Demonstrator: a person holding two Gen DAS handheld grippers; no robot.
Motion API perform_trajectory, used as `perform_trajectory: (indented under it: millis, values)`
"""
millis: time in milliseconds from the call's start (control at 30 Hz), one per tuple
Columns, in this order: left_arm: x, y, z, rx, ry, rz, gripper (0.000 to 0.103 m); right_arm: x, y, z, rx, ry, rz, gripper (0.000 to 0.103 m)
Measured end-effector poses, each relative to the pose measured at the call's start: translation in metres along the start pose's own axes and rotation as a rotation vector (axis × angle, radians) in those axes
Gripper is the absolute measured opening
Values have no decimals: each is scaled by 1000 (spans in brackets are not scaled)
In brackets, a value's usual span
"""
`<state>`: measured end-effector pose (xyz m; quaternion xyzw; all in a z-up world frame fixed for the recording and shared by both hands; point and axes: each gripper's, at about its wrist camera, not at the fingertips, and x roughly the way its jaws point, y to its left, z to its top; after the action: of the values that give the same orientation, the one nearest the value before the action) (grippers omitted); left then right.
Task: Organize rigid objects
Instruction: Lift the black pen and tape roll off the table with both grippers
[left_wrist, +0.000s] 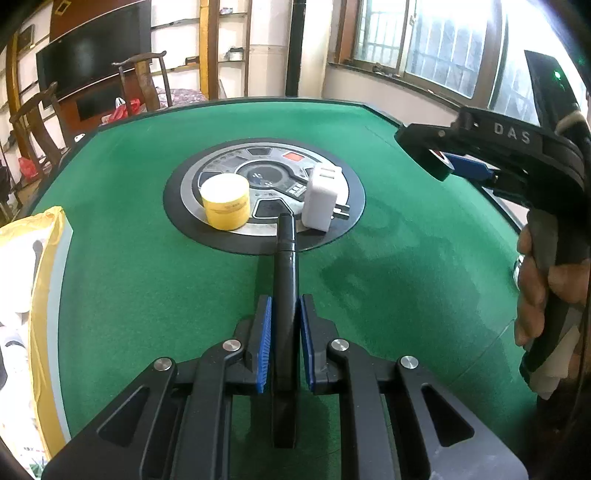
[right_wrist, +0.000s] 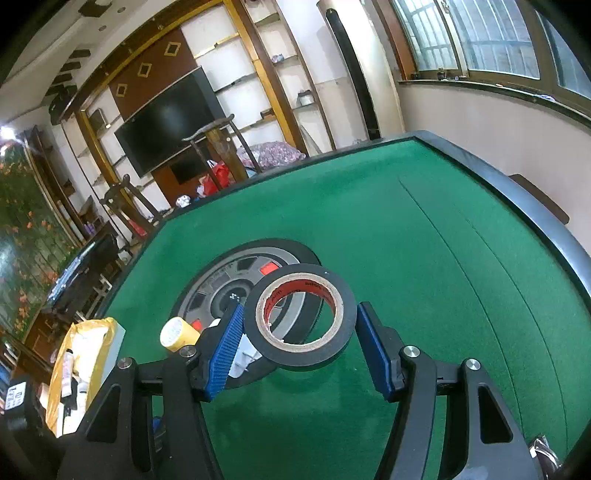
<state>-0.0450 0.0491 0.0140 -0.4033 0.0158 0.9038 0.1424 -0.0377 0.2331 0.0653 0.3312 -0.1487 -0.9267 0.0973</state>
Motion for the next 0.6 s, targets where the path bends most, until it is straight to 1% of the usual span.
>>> perform_trajectory:
  millis: [200,433,600]
  values:
    - [1,3,1,-22,1,-12,12,-4,9,-3,-20,-12,29,56]
    - [-3,9,4,-46,-23,-10,12,-5,27,-8,-70,-21,70,56]
    - [-6,12,5,-62,-46,-7,12,-2,44,-14,-121,-5,100,56]
